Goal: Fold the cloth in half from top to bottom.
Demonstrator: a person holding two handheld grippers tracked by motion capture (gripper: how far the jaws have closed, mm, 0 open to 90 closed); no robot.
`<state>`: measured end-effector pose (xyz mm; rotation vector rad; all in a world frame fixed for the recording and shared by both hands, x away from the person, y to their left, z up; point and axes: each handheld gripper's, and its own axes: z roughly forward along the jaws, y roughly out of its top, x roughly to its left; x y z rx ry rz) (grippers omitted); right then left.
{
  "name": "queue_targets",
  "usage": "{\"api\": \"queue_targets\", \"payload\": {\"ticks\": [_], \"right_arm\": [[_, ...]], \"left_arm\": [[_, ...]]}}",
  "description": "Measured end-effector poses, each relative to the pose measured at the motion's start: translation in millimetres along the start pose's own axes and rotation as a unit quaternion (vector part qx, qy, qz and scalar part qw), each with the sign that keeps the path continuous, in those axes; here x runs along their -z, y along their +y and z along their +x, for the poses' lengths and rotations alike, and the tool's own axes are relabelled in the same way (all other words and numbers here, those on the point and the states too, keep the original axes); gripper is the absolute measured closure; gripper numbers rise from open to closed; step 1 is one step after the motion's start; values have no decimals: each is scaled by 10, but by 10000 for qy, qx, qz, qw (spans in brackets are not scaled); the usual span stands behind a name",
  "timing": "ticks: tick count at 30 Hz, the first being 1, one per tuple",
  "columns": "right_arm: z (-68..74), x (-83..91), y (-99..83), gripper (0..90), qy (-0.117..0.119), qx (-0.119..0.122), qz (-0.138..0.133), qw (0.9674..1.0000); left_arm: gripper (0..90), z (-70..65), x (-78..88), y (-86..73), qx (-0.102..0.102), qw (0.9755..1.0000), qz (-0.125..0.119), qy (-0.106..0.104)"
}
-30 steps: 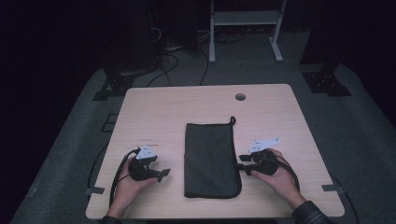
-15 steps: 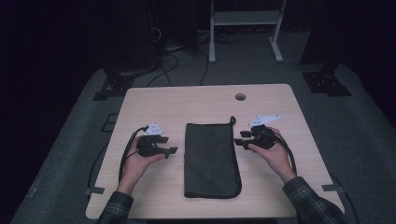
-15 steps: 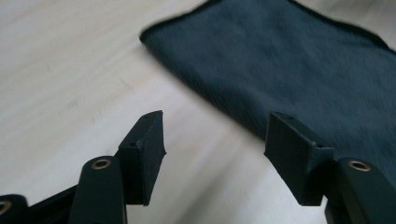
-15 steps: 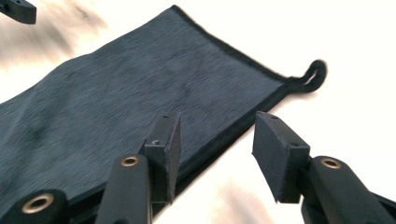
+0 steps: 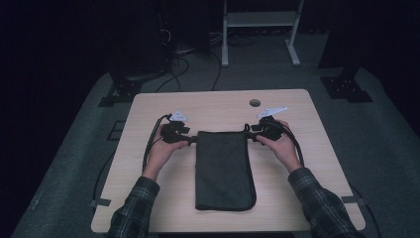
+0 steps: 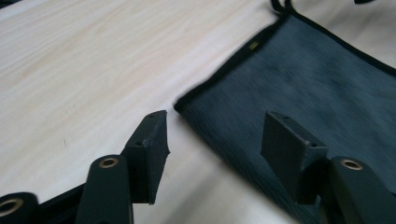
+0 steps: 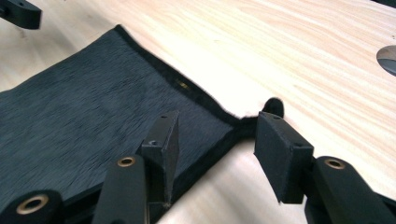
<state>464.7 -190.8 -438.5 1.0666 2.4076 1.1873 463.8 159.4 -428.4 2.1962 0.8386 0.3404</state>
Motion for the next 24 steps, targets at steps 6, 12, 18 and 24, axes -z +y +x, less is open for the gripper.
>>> {"api": "queue_targets", "payload": {"ticks": [6,12,18,24], "right_arm": [[-88,-282,-4,473,-41,-56,118,9999],[-102,-479,-27,430,-75,-100,201,9997],[-86,-523,-50,425,-107,80,251,9996],[-41,-522,-54,500,-99,312,319,9990]], "left_arm": [[483,125,-253,13,128,9998,121,18],[457,137,-442,-14,232,9995,208,-65],[456,121,-545,-20,207,9993,319,-16],[561,120,-533,-8,170,9991,387,-55]]}}
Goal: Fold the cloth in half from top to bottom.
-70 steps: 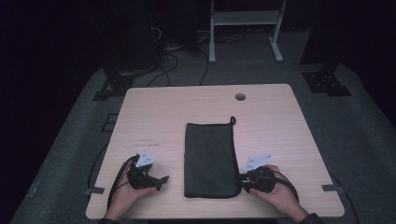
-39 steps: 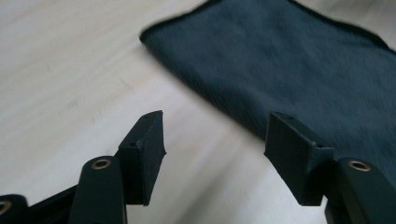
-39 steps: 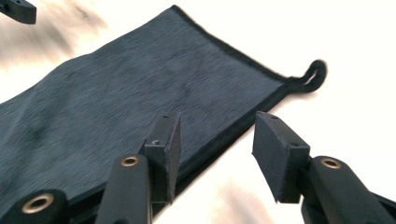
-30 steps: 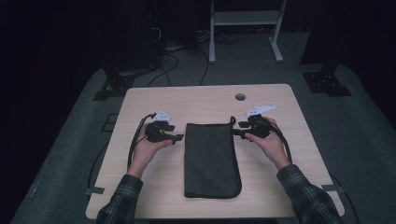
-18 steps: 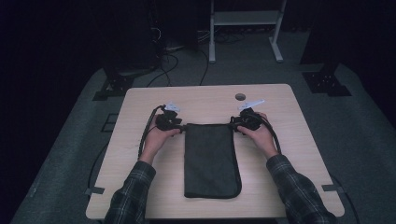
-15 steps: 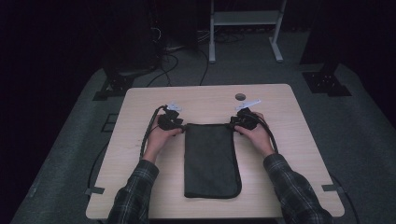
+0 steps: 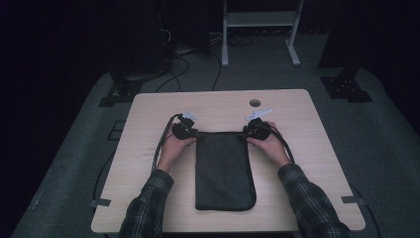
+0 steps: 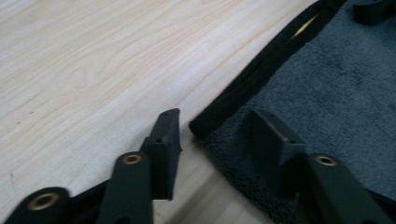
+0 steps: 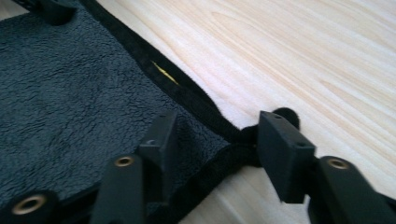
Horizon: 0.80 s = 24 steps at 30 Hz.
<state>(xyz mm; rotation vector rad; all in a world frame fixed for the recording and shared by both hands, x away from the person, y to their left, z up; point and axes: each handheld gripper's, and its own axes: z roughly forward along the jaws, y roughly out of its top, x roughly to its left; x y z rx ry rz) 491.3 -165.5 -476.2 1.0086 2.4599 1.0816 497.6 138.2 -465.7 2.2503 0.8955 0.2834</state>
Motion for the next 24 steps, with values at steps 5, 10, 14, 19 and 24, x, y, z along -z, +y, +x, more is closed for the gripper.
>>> {"api": "queue_targets", "payload": {"ticks": [5,10,14,19,24], "right_arm": [[24,3,21,593,52,64,71,9999],[49,10,45,757,188,-109,173,9996],[65,8,60,804,200,-258,226,9992],[-5,63,135,814,271,-409,91,9988],[-21,206,369,814,115,-291,-132,9994]], "left_arm": [[713,-39,1,43,168,9996,170,-160],[814,-55,0,54,413,9986,237,-233],[832,-66,4,54,471,9984,230,-204],[835,-15,149,145,532,9983,-56,-248],[835,-3,357,320,381,9985,-385,-38]]}}
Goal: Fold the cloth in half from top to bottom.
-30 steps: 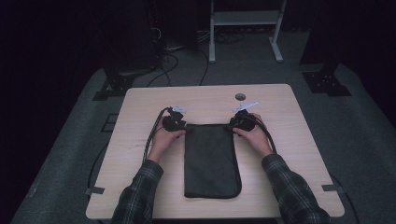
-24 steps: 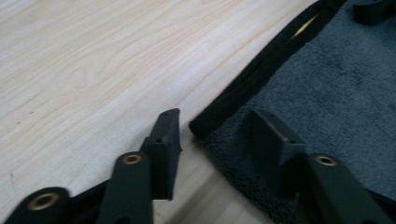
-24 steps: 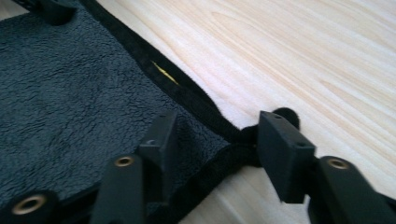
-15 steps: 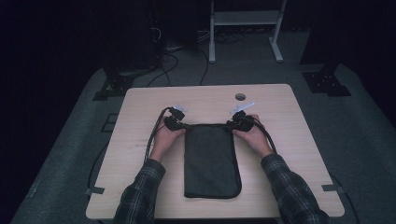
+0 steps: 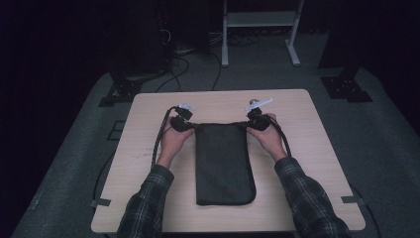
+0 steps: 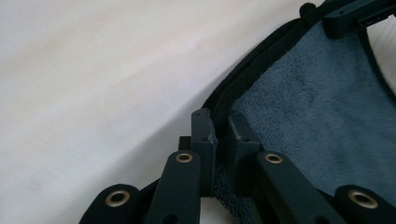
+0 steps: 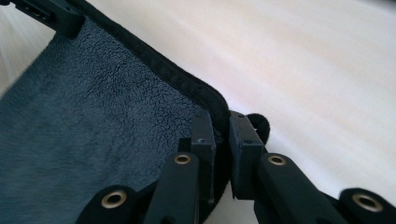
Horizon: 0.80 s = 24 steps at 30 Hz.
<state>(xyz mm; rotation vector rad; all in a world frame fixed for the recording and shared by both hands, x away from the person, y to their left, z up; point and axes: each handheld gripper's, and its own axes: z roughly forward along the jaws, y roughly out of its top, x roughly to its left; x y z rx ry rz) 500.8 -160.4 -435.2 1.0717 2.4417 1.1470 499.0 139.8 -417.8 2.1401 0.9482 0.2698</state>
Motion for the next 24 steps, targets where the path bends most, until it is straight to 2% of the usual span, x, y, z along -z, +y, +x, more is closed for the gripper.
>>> {"api": "queue_targets", "payload": {"ticks": [5,8,10,11,12,13,14,15,22,23,24], "right_arm": [[31,240,270,814,-62,143,-396,9991],[54,282,267,814,-31,198,-445,9988],[78,301,218,814,25,218,-480,9986],[99,317,137,814,155,158,-499,9985],[99,317,137,814,155,158,-499,9985],[111,333,47,814,294,114,-541,9980],[111,333,47,814,294,114,-541,9980],[133,351,-28,814,413,96,-549,9976],[246,453,-199,813,632,166,-565,9963],[297,490,-257,813,681,215,-561,9959],[324,509,-286,813,688,242,-546,9958]], "left_arm": [[834,-31,243,148,-189,9993,-311,73],[834,-57,278,123,-219,9991,-367,28],[834,-98,307,72,-242,9989,-386,-55],[834,-146,339,6,-283,9987,-401,-127],[833,-146,339,6,-283,9987,-401,-127],[834,-195,372,-58,-286,9985,-413,-229],[834,-195,372,-58,-286,9985,-413,-229],[834,-255,405,-112,-278,9981,-457,-318],[833,-412,513,-292,-232,9973,-453,-531],[833,-464,543,-357,-198,9968,-472,-622],[834,-464,543,-357,-198,9968,-472,-622]]}}
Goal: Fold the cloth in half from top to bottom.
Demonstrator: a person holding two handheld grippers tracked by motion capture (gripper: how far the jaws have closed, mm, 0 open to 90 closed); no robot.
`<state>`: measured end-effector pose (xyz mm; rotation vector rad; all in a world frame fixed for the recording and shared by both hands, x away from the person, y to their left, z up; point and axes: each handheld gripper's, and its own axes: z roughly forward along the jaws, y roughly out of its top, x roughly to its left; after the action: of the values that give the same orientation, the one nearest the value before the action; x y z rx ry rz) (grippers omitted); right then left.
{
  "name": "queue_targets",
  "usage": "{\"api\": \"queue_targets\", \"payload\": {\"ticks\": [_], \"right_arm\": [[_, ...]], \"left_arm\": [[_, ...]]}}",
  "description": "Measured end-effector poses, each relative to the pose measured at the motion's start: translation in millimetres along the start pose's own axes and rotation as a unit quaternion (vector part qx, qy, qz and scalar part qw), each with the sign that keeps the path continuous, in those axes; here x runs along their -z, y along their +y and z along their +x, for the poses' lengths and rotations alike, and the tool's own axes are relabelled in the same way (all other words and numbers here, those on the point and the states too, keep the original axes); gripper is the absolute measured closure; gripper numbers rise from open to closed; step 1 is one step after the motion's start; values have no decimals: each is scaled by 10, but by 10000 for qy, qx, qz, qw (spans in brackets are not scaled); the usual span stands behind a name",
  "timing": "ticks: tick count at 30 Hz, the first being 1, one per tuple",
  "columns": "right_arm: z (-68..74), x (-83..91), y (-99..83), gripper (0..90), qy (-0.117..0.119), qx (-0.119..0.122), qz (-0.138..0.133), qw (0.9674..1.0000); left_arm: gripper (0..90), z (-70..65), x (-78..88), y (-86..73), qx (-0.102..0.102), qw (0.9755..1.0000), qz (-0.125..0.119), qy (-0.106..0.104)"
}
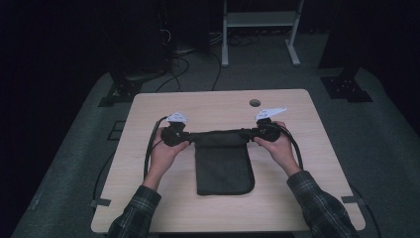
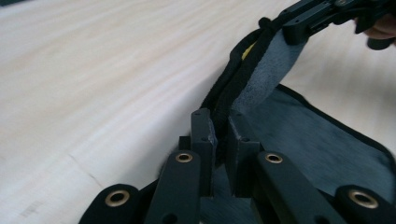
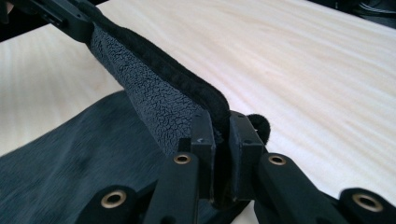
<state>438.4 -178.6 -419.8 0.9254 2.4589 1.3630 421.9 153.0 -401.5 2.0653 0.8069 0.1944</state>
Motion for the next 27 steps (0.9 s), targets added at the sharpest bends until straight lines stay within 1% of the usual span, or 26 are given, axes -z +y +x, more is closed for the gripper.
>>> {"api": "queue_targets", "payload": {"ticks": [1,2,3,4,6,7,8,9,10,11,12,13,14,15,16,17,18,19,20,23,24,25,27], "right_arm": [[27,14,-27,813,23,17,-2,10000],[27,14,-27,813,23,17,-2,10000],[70,42,-80,813,82,-5,-4,10000],[70,42,-80,813,82,-5,-4,10000],[110,65,-126,813,121,-3,12,9999],[153,93,-163,812,154,8,10,9999],[153,93,-163,812,154,8,10,9999],[209,120,-198,812,177,39,20,9998],[209,120,-198,812,177,39,20,9998],[268,151,-233,812,191,88,40,9998],[268,151,-233,812,191,88,40,9998],[328,184,-273,811,211,138,65,9997],[328,184,-273,811,211,138,65,9997],[387,218,-315,811,234,152,55,9996],[387,218,-315,811,234,152,55,9996],[448,251,-353,810,247,195,66,9995],[448,251,-353,810,247,195,66,9995],[498,272,-396,810,275,225,119,9993],[519,275,-421,809,293,234,137,9992],[561,270,-471,809,311,262,218,9989],[577,261,-494,806,333,275,271,9987],[606,241,-544,805,377,305,403,9980],[618,239,-567,803,405,280,437,9978]], "left_arm": [[833,-58,24,-62,-8,10000,-22,-43],[833,-58,24,-62,-8,10000,-22,-43],[833,-111,41,-126,-16,10000,-35,-88],[833,-111,41,-126,-16,10000,-35,-88],[833,-155,51,-183,-3,9999,-31,-134],[833,-193,81,-219,-7,9999,-40,-155],[833,-193,81,-219,-7,9999,-40,-155],[833,-232,106,-265,17,9998,-50,-207],[833,-232,106,-265,17,9998,-50,-207],[833,-273,120,-318,-8,9997,-21,-231],[833,-273,120,-318,-8,9997,-21,-231],[833,-312,142,-374,16,9995,-31,-317],[833,-312,142,-374,16,9995,-31,-317],[833,-361,167,-422,8,9994,-8,-351],[832,-361,167,-422,8,9994,-8,-351],[832,-409,184,-469,13,9991,32,-416],[831,-409,184,-469,13,9991,32,-416],[831,-434,188,-494,-4,9991,70,-420],[830,-453,189,-521,-15,9990,102,-432],[830,-492,175,-607,-13,9986,243,-476],[830,-502,165,-633,-5,9984,289,-489],[829,-520,153,-675,0,9980,361,-526],[829,-532,148,-692,-6,9978,392,-537]]}}
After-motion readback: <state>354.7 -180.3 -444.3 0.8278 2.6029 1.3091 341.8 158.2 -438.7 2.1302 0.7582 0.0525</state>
